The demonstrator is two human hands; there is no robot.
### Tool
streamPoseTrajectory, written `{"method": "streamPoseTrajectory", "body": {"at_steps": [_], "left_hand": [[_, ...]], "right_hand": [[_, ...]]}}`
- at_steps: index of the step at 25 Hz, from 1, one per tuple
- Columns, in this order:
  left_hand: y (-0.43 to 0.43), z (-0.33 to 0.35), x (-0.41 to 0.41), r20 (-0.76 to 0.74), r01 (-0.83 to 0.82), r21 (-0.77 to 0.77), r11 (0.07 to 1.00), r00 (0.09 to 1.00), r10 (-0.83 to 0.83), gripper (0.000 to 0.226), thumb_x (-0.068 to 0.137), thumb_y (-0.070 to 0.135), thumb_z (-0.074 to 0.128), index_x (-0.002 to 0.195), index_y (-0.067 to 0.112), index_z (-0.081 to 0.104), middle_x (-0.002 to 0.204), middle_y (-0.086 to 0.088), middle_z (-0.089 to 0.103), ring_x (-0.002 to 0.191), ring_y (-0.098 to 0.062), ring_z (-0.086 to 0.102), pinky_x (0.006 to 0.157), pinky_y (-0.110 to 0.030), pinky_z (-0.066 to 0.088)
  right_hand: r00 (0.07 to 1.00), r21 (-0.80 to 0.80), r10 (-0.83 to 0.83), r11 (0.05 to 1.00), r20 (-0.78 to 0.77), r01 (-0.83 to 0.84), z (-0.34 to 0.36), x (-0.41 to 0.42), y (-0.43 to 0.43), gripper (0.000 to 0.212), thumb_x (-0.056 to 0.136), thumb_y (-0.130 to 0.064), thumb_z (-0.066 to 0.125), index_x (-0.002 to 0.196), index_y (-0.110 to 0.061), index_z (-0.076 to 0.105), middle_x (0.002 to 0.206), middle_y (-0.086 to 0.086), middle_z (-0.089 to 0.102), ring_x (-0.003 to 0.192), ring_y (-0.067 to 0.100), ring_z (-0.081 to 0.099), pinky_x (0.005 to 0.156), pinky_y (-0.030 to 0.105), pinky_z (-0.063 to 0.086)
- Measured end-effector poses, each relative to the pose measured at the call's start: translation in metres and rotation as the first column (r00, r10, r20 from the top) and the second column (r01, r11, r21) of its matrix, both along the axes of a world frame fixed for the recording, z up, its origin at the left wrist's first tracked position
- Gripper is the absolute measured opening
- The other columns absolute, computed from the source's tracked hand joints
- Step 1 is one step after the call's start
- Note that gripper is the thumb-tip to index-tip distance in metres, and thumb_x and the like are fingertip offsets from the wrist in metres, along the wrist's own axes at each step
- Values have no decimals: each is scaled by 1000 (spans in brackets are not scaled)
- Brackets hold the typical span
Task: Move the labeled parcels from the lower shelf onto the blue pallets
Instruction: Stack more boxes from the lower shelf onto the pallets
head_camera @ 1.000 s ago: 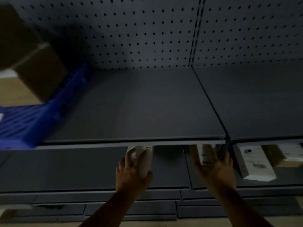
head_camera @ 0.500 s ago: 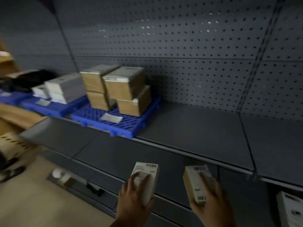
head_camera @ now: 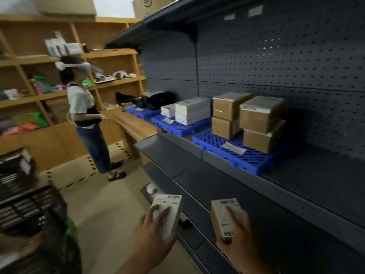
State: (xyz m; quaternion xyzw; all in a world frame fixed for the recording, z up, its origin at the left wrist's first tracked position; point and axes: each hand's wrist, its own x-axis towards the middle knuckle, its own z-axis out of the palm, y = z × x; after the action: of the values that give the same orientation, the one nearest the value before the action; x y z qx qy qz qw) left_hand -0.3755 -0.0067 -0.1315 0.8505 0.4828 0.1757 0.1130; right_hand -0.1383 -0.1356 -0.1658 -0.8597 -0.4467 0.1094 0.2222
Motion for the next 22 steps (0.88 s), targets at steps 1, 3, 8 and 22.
{"method": "streamPoseTrajectory", "body": {"at_steps": [1,3,8,22], "left_hand": [[8,2,-10,-7,-27,-1,1000,1000,27,75,79,68,57,150,49,40,157,11,35,129,-22,49,103,-35,44],[26,4,-27,16,-55,-6,998,998,55,74,81,67,56,151,48,38,158,10,33,131,-22,47,105,-35,43],[84,8,-49,68,-59,-22,998,996,60,76,80,66,52,151,46,39,159,14,30,132,-20,44,106,-35,43],[273,144,-20,35,208,165,964,976,-216,73,83,71,49,148,39,49,156,11,44,134,-23,47,106,-39,45]], "right_hand": [[999,29,30,999,25,-31,3,-9,12,108,60,-76,51,152,-55,-2,154,2,13,131,21,35,104,41,45],[995,65,72,995,66,-76,10,-26,36,104,61,-77,47,152,-53,2,150,1,17,122,18,38,97,35,47],[991,30,97,995,87,-100,28,-54,99,102,70,-75,53,152,-53,-5,154,4,5,126,19,36,99,33,45],[967,-23,-129,990,218,137,174,-88,256,96,76,-75,53,155,-39,13,146,7,17,124,32,38,90,41,45]]}}
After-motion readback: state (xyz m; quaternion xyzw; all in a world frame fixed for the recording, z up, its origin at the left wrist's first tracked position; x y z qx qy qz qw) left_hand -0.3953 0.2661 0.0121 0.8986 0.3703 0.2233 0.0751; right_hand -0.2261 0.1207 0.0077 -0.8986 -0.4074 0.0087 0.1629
